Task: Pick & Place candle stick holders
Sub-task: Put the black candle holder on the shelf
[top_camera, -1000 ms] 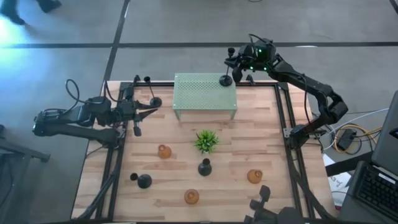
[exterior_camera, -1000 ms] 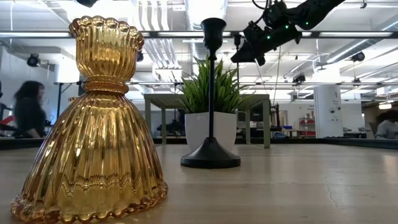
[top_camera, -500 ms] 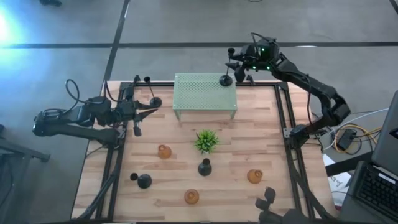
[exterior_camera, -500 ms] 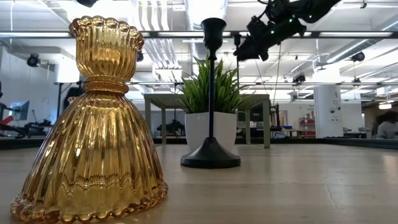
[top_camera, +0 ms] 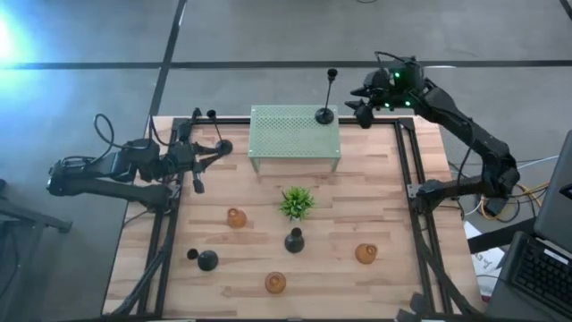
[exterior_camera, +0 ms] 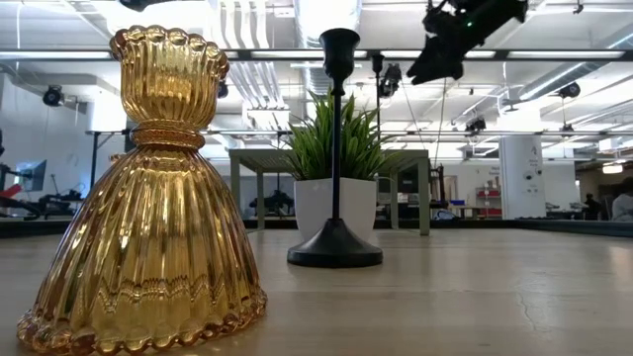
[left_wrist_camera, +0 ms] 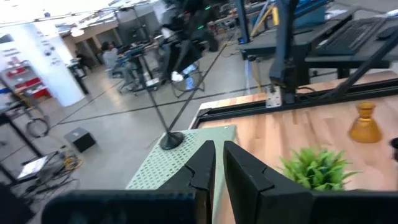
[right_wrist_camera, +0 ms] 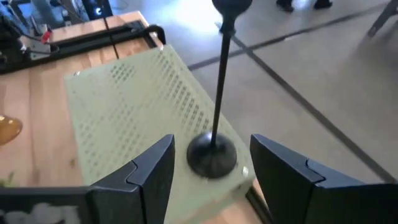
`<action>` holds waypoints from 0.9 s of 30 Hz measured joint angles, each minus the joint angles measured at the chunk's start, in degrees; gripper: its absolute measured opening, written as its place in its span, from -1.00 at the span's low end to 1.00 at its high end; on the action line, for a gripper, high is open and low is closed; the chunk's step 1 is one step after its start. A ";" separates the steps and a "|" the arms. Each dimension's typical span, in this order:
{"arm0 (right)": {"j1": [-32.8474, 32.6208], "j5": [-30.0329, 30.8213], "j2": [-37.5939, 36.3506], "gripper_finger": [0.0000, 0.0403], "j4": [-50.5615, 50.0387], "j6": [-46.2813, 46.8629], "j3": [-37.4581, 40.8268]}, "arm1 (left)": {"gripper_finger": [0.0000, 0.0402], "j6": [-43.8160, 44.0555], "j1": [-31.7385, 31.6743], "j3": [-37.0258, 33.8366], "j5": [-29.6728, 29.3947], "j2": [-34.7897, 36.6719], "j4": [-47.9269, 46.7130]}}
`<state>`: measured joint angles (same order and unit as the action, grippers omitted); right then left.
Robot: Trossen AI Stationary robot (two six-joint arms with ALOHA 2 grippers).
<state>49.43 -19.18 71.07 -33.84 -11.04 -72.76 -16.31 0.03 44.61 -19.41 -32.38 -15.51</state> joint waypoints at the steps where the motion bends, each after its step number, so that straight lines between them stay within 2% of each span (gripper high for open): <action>1: 0.02 0.07 -0.82 0.00 -1.08 0.05 0.12 | -0.82 0.09 -0.01 0.00 -0.89 0.02 -0.01; 6: -0.02 0.07 -4.63 -0.05 -4.70 1.33 1.21 | -0.82 2.05 0.00 0.02 -4.33 0.37 -0.80; 12: -0.02 0.03 -8.61 -0.10 -6.28 4.15 3.49 | -0.81 6.80 0.00 0.06 -17.51 0.88 -1.88; 15: -0.04 -0.02 -10.36 -0.13 -6.28 4.98 5.17 | -0.79 7.23 -0.02 0.06 -21.12 0.74 -3.91; 27: -0.04 -0.11 -15.14 -0.22 -6.21 5.11 13.38 | -0.27 16.67 -0.02 0.06 -26.37 0.39 -13.17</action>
<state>49.39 -19.29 55.93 -40.05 -5.94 -59.39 0.36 0.01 44.66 -45.78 -31.99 -28.68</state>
